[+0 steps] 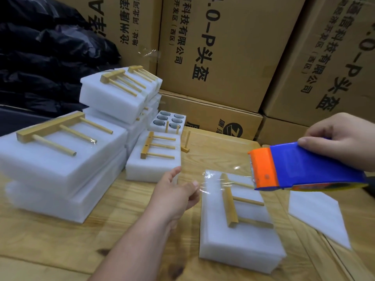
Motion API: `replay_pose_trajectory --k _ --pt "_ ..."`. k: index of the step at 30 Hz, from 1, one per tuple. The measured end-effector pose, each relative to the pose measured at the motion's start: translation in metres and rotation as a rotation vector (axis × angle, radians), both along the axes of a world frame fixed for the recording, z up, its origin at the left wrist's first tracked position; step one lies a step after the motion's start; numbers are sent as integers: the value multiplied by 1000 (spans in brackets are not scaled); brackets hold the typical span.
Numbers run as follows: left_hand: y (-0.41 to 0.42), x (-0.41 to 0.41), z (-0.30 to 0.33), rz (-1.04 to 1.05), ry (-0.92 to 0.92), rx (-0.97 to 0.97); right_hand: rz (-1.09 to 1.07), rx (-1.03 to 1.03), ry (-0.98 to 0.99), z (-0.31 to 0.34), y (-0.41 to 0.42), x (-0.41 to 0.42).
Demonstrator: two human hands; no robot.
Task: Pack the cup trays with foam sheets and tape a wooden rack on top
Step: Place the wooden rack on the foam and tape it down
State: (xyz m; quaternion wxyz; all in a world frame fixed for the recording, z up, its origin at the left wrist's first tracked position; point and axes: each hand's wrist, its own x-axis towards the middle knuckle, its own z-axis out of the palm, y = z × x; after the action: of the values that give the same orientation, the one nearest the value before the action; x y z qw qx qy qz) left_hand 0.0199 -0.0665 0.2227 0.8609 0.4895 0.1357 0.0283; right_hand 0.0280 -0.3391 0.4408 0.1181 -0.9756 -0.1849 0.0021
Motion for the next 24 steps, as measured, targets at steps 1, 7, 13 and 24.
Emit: replay_pose_trajectory --k 1,7,13,24 --pt "-1 1 -5 8 45 -1 11 -26 0 1 7 1" --pt "-11 9 -29 21 235 -4 74 -192 -6 13 58 14" --pt "-11 17 -36 28 284 5 106 -359 -36 24 101 42" --pt "-20 19 -36 -44 300 291 135 -492 43 23 139 58"
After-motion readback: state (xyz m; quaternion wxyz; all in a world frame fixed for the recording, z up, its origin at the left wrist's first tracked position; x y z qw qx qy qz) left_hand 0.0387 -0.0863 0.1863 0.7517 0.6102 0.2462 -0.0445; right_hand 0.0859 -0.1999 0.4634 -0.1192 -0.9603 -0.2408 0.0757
